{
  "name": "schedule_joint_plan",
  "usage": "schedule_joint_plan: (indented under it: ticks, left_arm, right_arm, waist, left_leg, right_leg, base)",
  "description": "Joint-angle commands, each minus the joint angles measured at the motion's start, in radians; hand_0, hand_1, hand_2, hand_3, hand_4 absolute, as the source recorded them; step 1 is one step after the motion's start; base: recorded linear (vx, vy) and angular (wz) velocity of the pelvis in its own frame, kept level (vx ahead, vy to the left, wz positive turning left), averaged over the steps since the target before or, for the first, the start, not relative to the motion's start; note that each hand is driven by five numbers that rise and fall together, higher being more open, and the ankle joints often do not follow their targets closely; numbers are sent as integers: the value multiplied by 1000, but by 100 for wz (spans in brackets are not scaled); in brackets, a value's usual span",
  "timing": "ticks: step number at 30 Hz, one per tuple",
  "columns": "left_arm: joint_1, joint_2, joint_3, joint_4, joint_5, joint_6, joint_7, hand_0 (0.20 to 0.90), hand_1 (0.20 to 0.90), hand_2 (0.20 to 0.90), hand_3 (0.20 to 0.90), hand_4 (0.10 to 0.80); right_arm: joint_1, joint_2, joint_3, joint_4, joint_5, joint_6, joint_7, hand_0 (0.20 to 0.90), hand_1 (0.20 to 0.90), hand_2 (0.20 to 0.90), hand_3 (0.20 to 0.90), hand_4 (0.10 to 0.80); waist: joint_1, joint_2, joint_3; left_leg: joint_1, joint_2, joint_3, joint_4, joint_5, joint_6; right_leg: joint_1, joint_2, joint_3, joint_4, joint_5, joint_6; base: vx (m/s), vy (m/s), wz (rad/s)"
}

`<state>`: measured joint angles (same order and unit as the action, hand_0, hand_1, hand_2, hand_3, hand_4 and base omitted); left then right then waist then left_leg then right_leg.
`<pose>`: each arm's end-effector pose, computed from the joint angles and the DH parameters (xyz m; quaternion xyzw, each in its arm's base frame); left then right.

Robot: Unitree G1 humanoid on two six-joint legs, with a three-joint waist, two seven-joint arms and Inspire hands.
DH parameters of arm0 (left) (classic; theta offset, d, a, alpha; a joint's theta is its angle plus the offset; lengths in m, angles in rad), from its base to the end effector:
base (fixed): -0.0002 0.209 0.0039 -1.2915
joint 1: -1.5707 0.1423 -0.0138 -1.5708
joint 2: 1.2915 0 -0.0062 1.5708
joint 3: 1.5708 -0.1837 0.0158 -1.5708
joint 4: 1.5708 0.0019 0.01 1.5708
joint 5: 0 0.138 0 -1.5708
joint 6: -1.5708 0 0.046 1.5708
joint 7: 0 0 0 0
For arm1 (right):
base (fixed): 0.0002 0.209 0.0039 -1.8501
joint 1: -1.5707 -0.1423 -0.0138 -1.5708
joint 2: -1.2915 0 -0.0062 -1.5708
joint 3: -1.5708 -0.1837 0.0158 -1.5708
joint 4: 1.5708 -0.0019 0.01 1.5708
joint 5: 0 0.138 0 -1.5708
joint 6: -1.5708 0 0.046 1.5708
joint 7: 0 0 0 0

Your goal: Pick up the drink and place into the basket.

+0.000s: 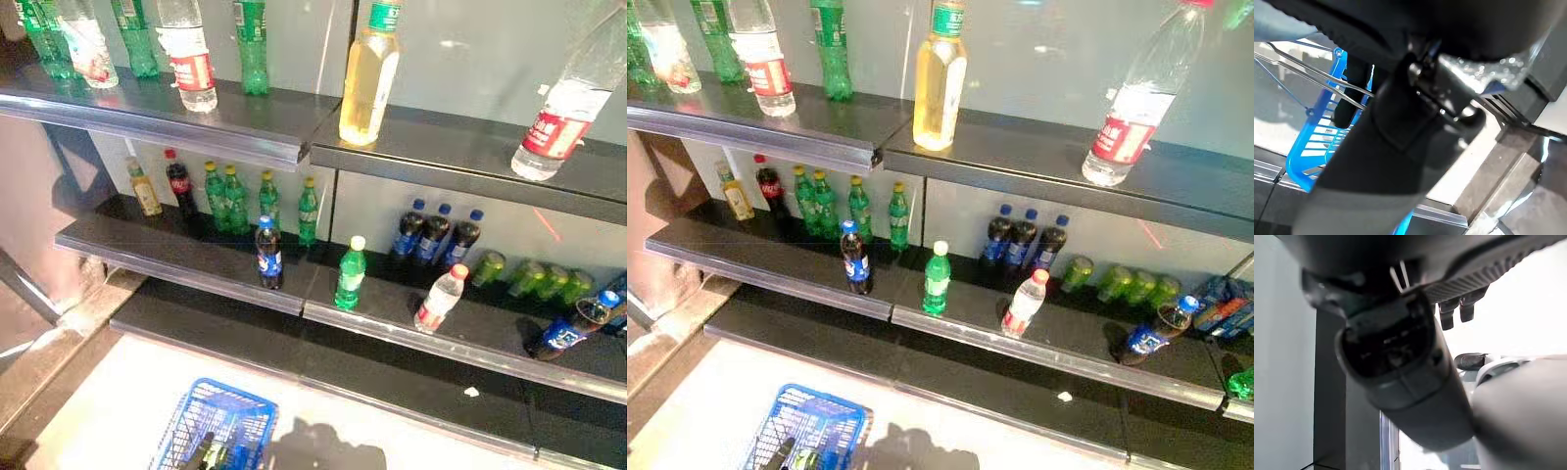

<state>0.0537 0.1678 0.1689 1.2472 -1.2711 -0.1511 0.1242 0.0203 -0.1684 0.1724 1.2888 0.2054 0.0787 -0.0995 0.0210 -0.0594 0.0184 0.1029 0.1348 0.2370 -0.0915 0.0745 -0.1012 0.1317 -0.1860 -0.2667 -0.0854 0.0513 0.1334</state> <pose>0.0479 0.2270 -0.1187 -0.3990 0.3815 0.5261 0.6469 0.0496 -0.2000 -0.1252 -0.0657 0.6369 -0.0848 0.7634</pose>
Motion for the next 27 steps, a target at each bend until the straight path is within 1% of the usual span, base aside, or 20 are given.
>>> schedule_joint_plan:
  ticks: [1,6,12,22,27]
  left_arm:
    - [-77,-44,6,6,42,9,-39,300,300,300,200,100]
    - [-78,-40,-2,-2,53,13,-63,300,300,300,200,100]
    - [-80,-40,-8,-5,53,26,-56,300,300,300,200,100]
    - [-89,-47,-14,0,44,6,-37,300,300,300,200,100]
    - [-84,-48,-14,0,50,6,-37,300,300,300,200,100]
  right_arm:
    - [-18,-32,-6,90,-16,43,23,900,900,900,900,800]
    - [-18,-35,-8,109,-33,69,23,900,900,900,900,800]
    - [-21,-34,0,118,-60,65,18,900,900,900,900,800]
    - [-25,-32,16,113,-77,67,21,900,900,900,900,800]
    - [-26,-30,34,113,-127,58,11,900,900,900,900,800]
  waist:
    - [8,52,51]
    - [7,54,48]
    - [10,55,42]
    - [11,54,46]
    - [14,54,39]
  left_leg:
    - [7,42,3,4,-34,-16]
    - [13,40,6,4,-40,-13]
    - [14,33,-7,4,-46,-10]
    - [15,39,0,4,-43,-11]
    - [19,38,-3,4,-45,-11]
  right_leg:
    - [6,-18,-38,24,-17,14]
    - [8,-21,-39,21,-14,15]
    - [10,-20,-32,17,-11,17]
    - [7,-22,-37,24,-16,16]
    - [16,-22,-42,20,-18,14]
  base:
    - [0,0,0]
    - [0,0,0]
    - [0,0,0]
    - [0,0,0]
    - [0,0,0]
